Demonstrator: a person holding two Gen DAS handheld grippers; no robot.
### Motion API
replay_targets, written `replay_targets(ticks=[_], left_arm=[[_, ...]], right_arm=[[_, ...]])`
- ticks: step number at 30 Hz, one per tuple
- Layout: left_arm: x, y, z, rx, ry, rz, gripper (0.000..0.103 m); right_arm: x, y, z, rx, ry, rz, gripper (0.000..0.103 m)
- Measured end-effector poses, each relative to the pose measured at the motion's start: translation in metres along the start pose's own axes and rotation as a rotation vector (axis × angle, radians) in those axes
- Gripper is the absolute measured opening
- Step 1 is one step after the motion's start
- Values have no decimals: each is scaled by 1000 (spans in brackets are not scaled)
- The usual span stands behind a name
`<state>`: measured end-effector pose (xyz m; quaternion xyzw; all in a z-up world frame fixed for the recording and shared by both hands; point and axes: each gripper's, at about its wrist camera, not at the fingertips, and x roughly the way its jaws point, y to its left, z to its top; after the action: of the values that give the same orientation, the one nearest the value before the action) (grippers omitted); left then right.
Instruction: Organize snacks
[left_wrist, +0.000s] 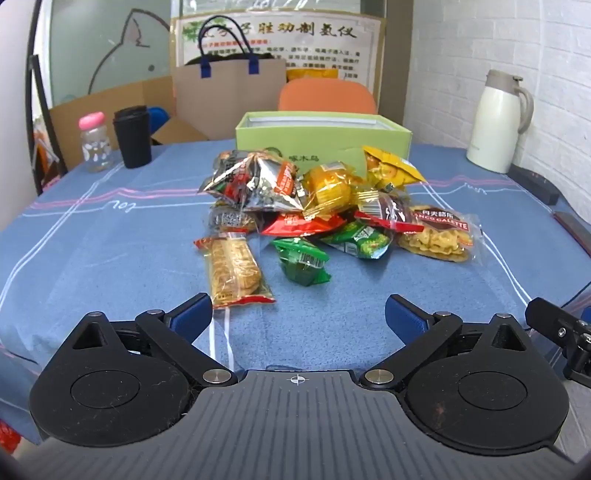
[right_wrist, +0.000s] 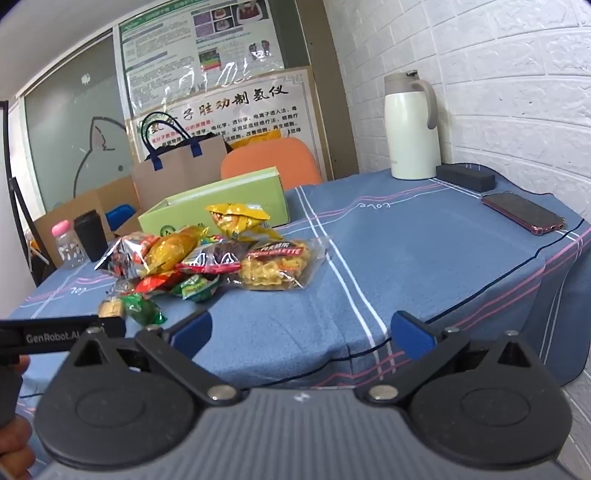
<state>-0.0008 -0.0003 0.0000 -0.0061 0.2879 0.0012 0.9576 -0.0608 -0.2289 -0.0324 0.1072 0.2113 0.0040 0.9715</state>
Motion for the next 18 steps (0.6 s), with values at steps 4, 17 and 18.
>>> replay_targets(ticks=[4, 17, 18], left_arm=[[1, 7, -1, -34, 29, -28, 90], [7, 6, 2, -33, 35, -32, 89], [7, 6, 2, -33, 32, -32, 89]], right_arm=[[-1, -1, 2, 5, -3, -5, 103], [0, 3, 0, -11, -1, 4, 103], [0, 3, 0, -12, -1, 6, 103]])
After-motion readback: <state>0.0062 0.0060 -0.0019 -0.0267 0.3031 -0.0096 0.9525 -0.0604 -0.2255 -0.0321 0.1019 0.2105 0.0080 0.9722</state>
